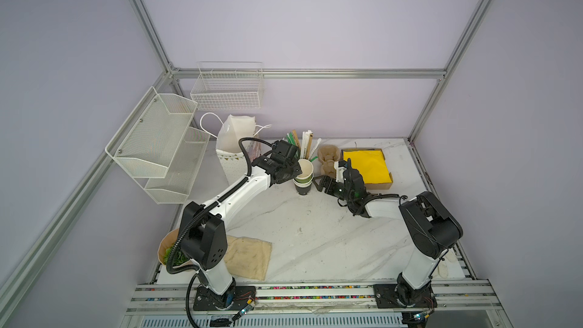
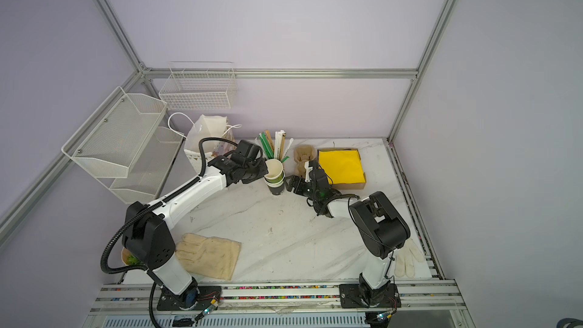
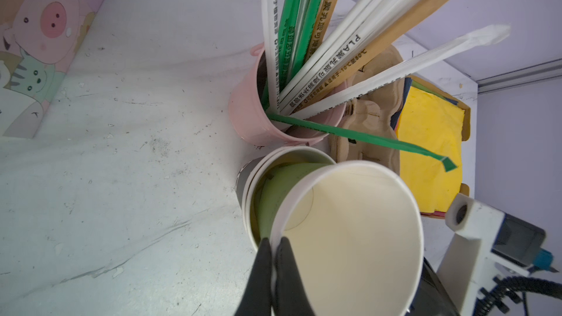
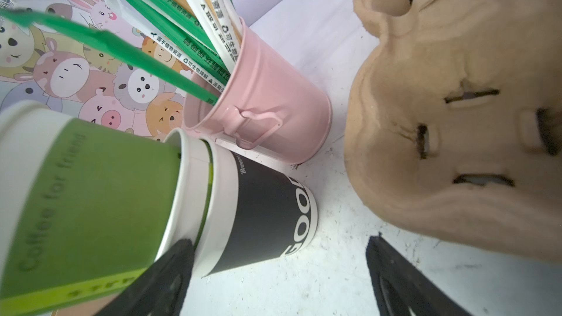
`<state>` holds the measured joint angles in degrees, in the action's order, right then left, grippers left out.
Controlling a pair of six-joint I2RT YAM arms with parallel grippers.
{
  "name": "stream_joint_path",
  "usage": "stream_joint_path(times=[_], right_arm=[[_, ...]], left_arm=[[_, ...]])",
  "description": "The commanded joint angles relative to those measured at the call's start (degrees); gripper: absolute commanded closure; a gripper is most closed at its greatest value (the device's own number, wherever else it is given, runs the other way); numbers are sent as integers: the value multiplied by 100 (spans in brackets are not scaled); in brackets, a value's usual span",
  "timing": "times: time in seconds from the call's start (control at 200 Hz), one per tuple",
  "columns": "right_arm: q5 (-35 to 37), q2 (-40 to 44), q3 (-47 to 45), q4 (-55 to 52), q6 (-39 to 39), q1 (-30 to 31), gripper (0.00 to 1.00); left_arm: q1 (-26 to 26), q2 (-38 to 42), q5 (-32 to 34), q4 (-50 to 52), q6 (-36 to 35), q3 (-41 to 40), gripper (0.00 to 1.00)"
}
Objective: Pack a coffee takeout order
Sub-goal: Separate the coffee cup, then place the coffee cup at the center of the table.
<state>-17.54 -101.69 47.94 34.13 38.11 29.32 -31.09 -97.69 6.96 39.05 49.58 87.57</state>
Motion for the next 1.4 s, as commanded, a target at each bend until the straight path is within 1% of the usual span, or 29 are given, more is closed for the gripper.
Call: stream_joint_path(times=[0.0, 0.21, 0.32, 0.45, 0.49, 0.595, 0.7, 0.79, 0.875, 1.005, 1.12, 1.27, 1.395], right_arm=[[56, 48, 142, -108, -59, 39, 8], [155, 215, 175, -254, -194, 40, 8], [388, 412, 207, -478, -379, 39, 6], [610, 705, 179, -704, -372, 35, 3], [754, 847, 157, -783, -374, 30, 2], [1462, 1411, 157, -1187, -490, 30, 2], [2113, 1872, 367, -1940, -661, 35, 2], [2639, 2034, 621, -2602, -683, 34, 3], [2952, 2039, 885, -3256, -625, 32, 3], [2793, 1957, 1045, -3913, -679, -55, 3], [2297, 1847, 988, -4392, -699, -294, 3], [2367, 1795, 782, -4797, -626, -513, 3], [2408, 1710, 733, -5091, -559, -792, 4]], left_arm=[[-29, 42, 149, 229, -362, 800, 100], [-36, 34, 257, 534, -607, 1186, 100], [-37, 193, 346, 620, -724, 1172, 100], [-113, 342, 333, 791, -987, 1151, 100], [-148, 386, 281, 835, -1131, 1156, 100], [-236, 631, 205, 912, -1398, 1030, 100], [-342, 963, 174, 1002, -1549, 851, 100], [-534, 1222, 196, 1123, -1657, 773, 100], [-754, 1426, 322, 1176, -1650, 698, 100], [-1093, 1607, 310, 1179, -1615, 568, 100], [-1437, 1604, 214, 1140, -1559, 243, 100], [-1839, 1543, 276, 758, -1454, -491, 100], [-1921, 1439, 131, 277, -1377, -1032, 100]])
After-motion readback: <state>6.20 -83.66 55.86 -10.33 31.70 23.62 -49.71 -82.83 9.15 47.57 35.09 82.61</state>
